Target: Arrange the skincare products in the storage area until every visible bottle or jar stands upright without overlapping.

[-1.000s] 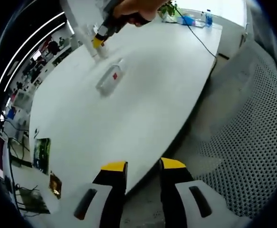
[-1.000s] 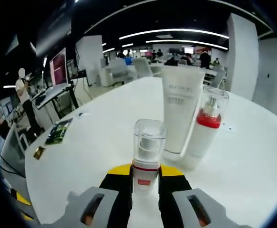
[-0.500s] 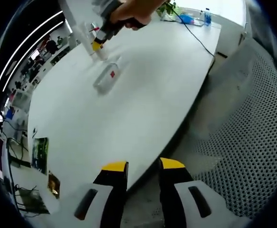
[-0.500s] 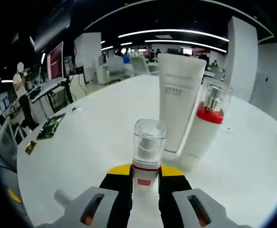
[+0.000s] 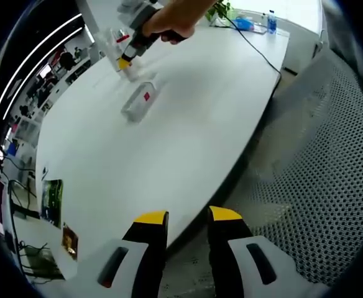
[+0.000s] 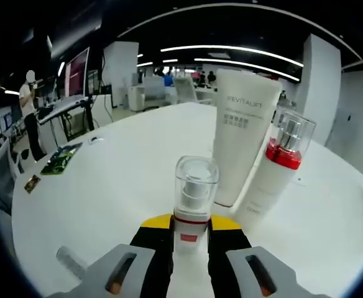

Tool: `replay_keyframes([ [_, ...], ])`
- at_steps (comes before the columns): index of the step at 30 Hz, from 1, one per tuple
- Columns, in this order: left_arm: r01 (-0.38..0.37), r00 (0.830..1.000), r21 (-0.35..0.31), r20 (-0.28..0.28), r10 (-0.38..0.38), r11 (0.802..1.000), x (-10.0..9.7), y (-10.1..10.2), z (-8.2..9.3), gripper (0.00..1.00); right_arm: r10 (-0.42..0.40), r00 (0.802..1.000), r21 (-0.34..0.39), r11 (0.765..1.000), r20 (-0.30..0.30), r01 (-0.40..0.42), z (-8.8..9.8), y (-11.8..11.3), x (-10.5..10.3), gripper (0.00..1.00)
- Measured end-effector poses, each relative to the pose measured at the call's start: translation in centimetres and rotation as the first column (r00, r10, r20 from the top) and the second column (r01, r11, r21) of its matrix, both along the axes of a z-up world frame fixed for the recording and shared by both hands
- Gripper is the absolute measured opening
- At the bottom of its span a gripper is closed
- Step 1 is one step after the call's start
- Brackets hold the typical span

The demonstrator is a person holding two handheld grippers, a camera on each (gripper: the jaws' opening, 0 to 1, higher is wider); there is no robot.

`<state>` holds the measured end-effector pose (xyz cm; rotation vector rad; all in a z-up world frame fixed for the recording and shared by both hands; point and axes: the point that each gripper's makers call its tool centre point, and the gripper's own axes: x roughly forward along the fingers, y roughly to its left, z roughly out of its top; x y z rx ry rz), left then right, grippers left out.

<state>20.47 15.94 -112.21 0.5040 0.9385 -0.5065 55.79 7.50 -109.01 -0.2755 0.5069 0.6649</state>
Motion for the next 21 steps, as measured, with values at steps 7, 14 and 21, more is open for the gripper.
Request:
replay_keyframes([
  [7, 0.000, 1.000, 0.003, 0.000, 0.000, 1.000, -0.1, 0.1, 0.0, 0.25, -0.047, 0.999, 0.002, 0.999, 0.000, 0.047, 0.0, 0.0, 1.1, 0.13],
  [14, 0.000, 1.000, 0.004, 0.002, 0.000, 1.000, 0.0, 0.1, 0.0, 0.25, -0.122, 0.992, -0.012, 0.992, -0.022, 0.122, 0.0, 0.1, 2.1, 0.13],
  [21, -0.001, 1.000, 0.005, 0.004, 0.001, 1.000, 0.0, 0.1, 0.0, 0.25, -0.202, 0.978, -0.004, 0.979, -0.046, 0.202, 0.0, -0.3, 3.2, 0.14],
])
